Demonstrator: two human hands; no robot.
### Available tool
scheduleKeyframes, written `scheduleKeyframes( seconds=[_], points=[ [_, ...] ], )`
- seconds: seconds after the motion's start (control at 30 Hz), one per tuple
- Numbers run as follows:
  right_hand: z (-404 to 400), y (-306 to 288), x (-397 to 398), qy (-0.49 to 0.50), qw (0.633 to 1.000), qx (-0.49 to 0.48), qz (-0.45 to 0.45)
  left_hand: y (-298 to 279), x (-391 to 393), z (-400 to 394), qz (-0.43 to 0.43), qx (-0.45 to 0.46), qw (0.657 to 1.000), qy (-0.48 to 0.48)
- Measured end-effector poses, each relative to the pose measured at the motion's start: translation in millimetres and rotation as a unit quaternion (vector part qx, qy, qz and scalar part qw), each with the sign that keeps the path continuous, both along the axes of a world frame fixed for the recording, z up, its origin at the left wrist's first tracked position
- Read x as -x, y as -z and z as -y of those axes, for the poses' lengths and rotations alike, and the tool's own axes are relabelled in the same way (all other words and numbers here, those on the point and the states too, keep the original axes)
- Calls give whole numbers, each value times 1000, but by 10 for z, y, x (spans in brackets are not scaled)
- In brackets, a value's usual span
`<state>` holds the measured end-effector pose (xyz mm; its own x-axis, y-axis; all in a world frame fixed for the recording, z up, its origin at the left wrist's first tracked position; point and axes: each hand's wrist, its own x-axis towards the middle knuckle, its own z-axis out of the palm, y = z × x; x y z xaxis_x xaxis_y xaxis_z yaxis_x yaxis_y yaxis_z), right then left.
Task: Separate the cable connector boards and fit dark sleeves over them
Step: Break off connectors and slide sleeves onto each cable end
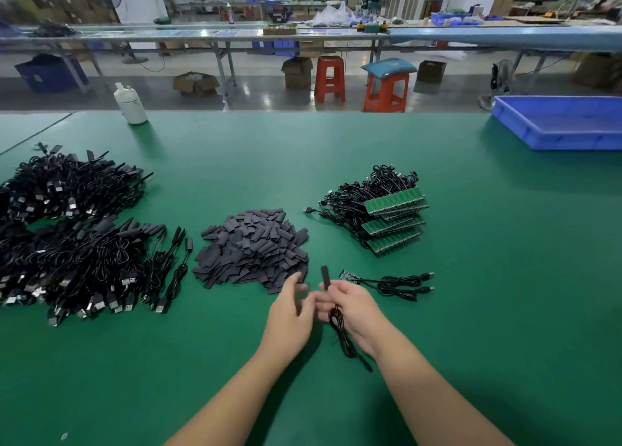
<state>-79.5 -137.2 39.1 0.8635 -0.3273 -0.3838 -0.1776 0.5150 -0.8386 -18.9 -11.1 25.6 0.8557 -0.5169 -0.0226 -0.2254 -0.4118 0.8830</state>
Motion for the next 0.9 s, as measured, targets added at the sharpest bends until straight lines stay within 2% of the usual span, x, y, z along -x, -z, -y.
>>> scheduleKeyframes(
  seconds=[0.1,0.2,0.27,0.3,0.33,0.37,0.4,0.43,0.47,0.5,0.53,0.57,0.63,0.73,0.83,0.9],
  points=[
    [-1,-69,-85,131,980,-140,53,-42,81,-1,-98,1,994,52],
    [-43,-87,-135,167,969,-170,70,-80,121,-27,-211,49,973,82],
    [-70,-62,-163,154,976,-140,59,-105,109,-56,-229,59,968,83],
    [-70,-45,-171,131,987,-80,39,-119,91,-76,-226,57,969,83],
    [-47,-25,-166,96,995,38,3,-139,58,-103,-217,53,972,78],
    [-1,2,-155,56,976,205,-38,-161,12,-139,-202,46,976,67],
    [64,35,-136,25,919,388,-71,-189,-56,-184,-177,34,982,51],
    [149,68,-105,5,832,547,-92,-216,-152,-236,-147,19,989,30],
    [248,98,-74,-15,739,663,-114,-255,-267,-298,-106,-3,994,6],
    [353,137,-46,-39,664,732,-149,-300,-399,-371,-59,-30,998,-21],
    [459,167,-14,-73,613,762,-195,-353,-547,-463,-12,-60,997,-47],
    [557,181,14,-111,587,764,-245,-400,-699,-562,33,-91,993,-72],
    [700,188,65,-164,579,738,-306,-465,-1011,-761,117,-151,974,-123],
    [775,137,125,-166,541,765,-309,-439,-1428,-1080,199,-276,918,-204],
    [711,37,134,-146,507,785,-326,-292,-1669,-1343,159,-399,876,-220],
    [657,12,128,-147,513,777,-334,-197,-1713,-1427,130,-418,871,-224]
  ],
)
